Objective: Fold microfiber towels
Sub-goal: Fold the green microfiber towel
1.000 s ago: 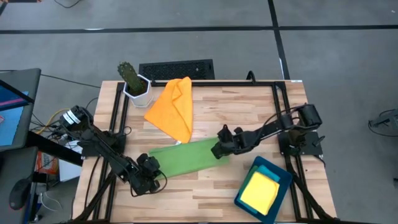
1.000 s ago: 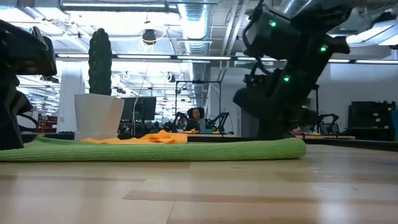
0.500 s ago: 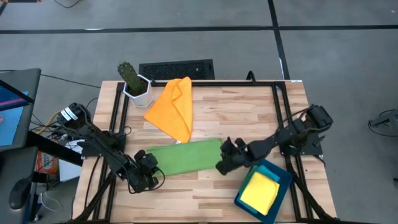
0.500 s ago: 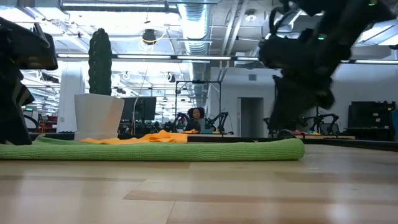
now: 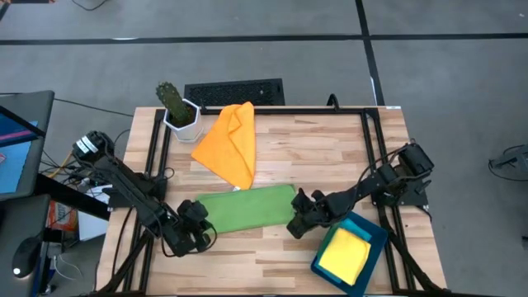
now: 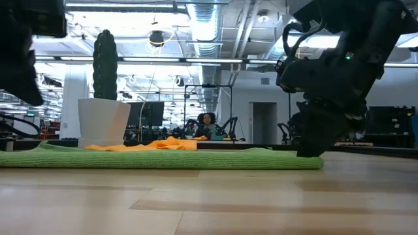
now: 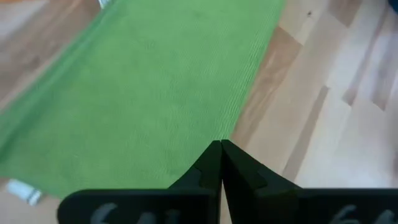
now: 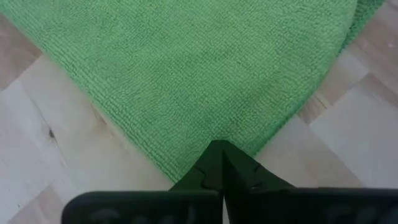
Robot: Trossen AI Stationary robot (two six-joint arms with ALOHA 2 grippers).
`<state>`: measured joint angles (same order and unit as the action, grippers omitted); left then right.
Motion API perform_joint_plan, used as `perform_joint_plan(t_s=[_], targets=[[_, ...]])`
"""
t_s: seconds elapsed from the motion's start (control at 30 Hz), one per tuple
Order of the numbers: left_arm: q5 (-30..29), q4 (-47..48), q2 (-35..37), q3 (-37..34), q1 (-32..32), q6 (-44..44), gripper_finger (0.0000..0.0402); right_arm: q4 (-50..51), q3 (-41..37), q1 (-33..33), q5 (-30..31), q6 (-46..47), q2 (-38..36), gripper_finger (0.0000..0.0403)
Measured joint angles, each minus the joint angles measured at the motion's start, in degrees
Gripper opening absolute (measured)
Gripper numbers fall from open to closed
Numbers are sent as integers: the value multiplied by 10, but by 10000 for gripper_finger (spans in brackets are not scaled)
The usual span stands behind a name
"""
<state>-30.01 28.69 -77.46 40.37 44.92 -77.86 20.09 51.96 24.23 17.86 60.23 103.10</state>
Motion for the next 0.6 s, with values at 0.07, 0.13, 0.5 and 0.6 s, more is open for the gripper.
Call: perform_joint_plan(t_s=[0.07,0.13,0.5,0.6], targets=[[1,-8,-20,-3,10,-24,0,2,0,0,0,-1,-7,19],[6,-4,-48,-5,24,-48,0,2,-2,-1,0,-7,-11,17],[39,-2,-141,-3,73,-141,0,15,6,-1,-2,-19,-24,20],[42,4,-141,-3,74,-143,0,11,22,0,-1,-23,-27,15]])
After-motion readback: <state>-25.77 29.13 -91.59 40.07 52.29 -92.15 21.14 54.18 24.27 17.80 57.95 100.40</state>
